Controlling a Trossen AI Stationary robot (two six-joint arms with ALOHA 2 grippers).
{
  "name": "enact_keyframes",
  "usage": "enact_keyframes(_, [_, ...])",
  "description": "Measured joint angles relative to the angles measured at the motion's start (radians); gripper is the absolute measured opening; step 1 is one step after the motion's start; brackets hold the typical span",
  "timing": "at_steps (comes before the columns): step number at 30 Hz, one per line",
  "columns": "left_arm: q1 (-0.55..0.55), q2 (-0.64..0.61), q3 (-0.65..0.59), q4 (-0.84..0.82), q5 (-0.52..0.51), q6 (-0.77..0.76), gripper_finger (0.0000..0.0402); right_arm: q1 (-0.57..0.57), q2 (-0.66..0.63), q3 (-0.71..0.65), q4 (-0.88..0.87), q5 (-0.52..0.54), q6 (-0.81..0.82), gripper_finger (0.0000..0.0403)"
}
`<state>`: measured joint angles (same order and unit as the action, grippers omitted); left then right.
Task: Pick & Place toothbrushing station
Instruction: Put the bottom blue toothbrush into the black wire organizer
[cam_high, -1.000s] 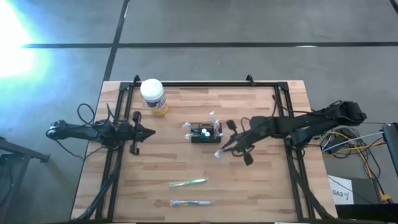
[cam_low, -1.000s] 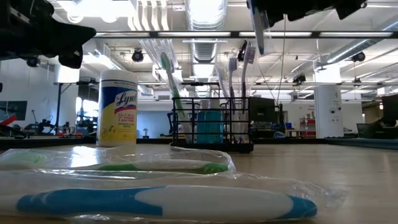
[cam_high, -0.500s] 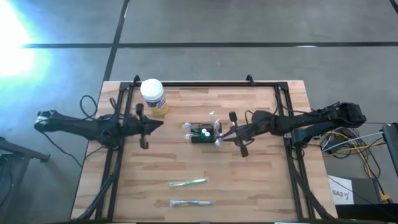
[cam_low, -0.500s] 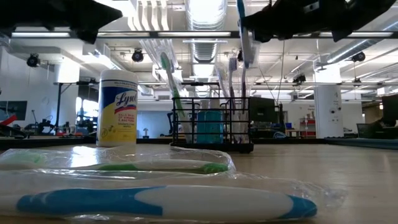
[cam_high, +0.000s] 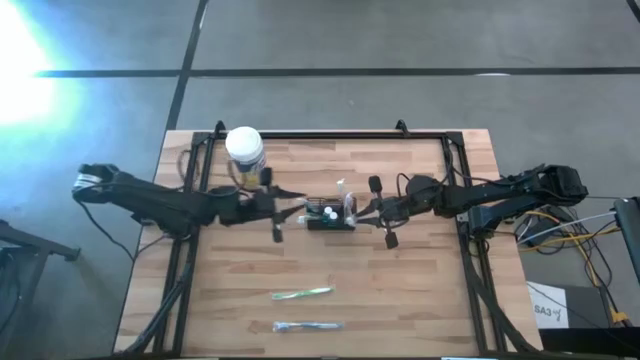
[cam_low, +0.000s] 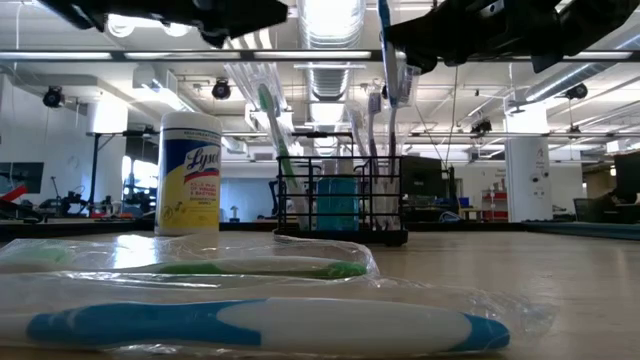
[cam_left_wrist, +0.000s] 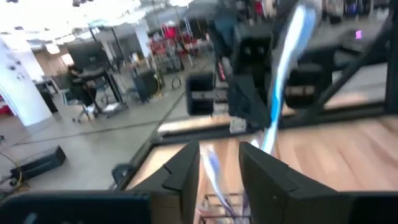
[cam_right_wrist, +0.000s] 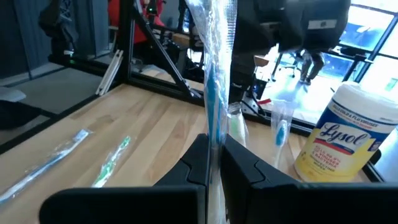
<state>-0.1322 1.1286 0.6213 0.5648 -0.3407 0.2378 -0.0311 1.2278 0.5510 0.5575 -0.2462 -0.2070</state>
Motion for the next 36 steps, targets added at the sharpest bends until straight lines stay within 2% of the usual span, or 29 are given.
enact_keyframes(8, [0.000, 0.199, 0.173, -0.001, 0.017, 0.039, 0.0151, 0.000, 0.000, 0.000, 0.019, 0.015, 0.055, 0.0013])
enact_keyframes(12, [0.000, 0.249, 0.236, 0.013, 0.063, 0.029, 0.0156, 0.000, 0.000, 0.000, 0.038, 0.026, 0.087, 0.0013])
enact_keyframes(17, [0.000, 0.315, 0.307, 0.009, 0.097, -0.006, 0.0156, 0.000, 0.000, 0.000, 0.052, 0.091, 0.103, 0.0013])
enact_keyframes(23, [0.002, 0.360, 0.361, -0.008, 0.099, -0.044, 0.0151, 0.000, 0.000, 0.000, 0.069, 0.092, 0.104, 0.0013])
enact_keyframes(36, [0.030, 0.373, 0.374, -0.013, 0.146, -0.081, 0.0124, 0.000, 0.001, 0.000, 0.090, 0.092, 0.097, 0.0013])
